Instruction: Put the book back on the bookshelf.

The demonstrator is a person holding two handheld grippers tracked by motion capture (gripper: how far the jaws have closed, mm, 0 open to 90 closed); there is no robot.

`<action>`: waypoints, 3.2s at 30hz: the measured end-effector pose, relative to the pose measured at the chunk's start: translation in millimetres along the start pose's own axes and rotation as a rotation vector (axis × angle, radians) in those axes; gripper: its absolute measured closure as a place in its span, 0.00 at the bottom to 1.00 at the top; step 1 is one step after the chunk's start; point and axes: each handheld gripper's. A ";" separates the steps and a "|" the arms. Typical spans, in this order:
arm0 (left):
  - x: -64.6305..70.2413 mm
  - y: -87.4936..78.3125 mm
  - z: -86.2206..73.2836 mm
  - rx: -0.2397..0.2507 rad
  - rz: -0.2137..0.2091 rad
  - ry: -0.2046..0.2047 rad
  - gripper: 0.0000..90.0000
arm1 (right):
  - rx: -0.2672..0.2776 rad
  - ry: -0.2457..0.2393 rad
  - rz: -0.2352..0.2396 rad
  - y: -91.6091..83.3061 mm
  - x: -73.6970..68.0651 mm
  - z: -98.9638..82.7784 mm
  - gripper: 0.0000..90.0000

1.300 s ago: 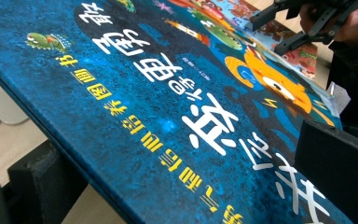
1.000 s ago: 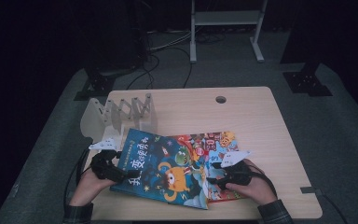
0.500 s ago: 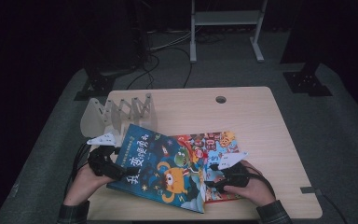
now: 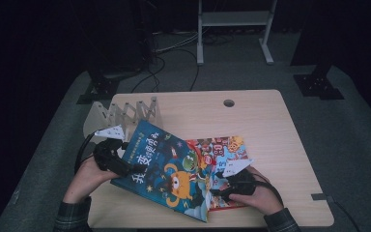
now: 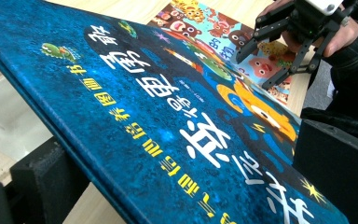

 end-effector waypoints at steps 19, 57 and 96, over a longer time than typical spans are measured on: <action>-3.8 -7.7 20.7 -0.050 0.004 -0.102 0.36 | -0.005 0.004 -0.012 0.8 -7.4 1.4 0.40; -23.6 3.4 115.1 -0.141 -0.011 -0.028 0.70 | 0.018 0.041 -0.087 4.6 0.8 2.1 0.35; 11.3 10.1 192.9 -0.276 -0.044 0.070 0.86 | 0.083 0.137 -0.185 -19.8 29.9 -26.0 0.34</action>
Point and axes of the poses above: each handheld gripper's, and its own axes: y roughly forward along the jaws, z roughly out of its top, x roughly to its right, and after that the axes turned 4 degrees about x, right-handed
